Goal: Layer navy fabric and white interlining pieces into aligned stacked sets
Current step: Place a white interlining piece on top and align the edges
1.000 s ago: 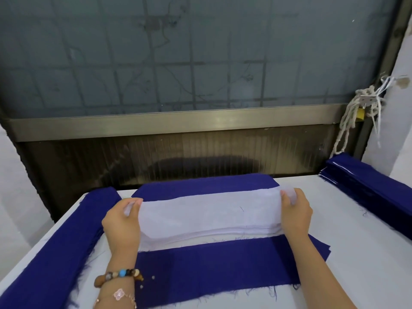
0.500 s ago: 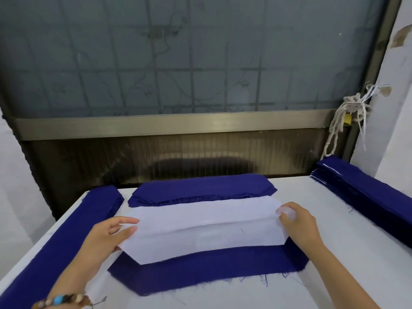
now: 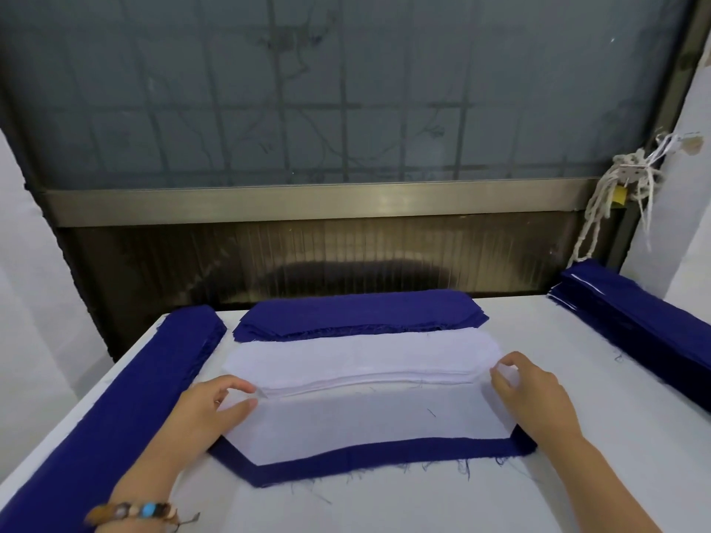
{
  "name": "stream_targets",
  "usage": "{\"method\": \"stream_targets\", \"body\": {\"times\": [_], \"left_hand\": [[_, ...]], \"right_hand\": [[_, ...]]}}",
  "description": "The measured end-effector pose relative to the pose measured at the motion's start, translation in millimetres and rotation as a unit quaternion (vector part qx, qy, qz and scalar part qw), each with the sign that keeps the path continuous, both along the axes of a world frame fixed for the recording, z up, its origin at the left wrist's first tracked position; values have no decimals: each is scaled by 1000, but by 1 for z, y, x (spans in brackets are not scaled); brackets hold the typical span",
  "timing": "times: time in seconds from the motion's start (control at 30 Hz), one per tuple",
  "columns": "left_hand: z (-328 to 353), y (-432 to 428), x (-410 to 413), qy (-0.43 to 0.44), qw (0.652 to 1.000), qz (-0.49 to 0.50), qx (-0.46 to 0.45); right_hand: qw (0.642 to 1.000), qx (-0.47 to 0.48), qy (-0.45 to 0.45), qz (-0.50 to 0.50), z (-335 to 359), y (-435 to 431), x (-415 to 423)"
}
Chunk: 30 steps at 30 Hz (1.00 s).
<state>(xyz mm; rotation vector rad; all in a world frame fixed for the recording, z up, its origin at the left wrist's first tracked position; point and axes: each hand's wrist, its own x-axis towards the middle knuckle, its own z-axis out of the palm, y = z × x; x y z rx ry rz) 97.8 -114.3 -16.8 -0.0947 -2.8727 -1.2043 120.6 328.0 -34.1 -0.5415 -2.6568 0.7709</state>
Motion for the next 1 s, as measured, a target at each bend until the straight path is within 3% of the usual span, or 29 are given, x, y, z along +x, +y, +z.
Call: {"method": "stream_targets", "body": {"times": [0.17,0.23,0.33,0.43,0.53,1.0], "left_hand": [[4,-3,-1,24,999,-27,0],[7,-6,-1,15,998,-24,58],[12,-9,2,-70,984,-10,163],[10,-10,2,-99,989,-32,107],[6,-6,2,-64,997,-41,21],[2,-4,-1,-4,999,11,-30]], "right_hand": [[998,-54,24,5,2,5,0],[995,-86,47,4,6,9,2],[993,-106,42,5,11,14,3],[997,-82,-9,0,10,15,5],[998,-23,-53,-11,7,14,7],[999,2,-31,-35,3,13,6]]}}
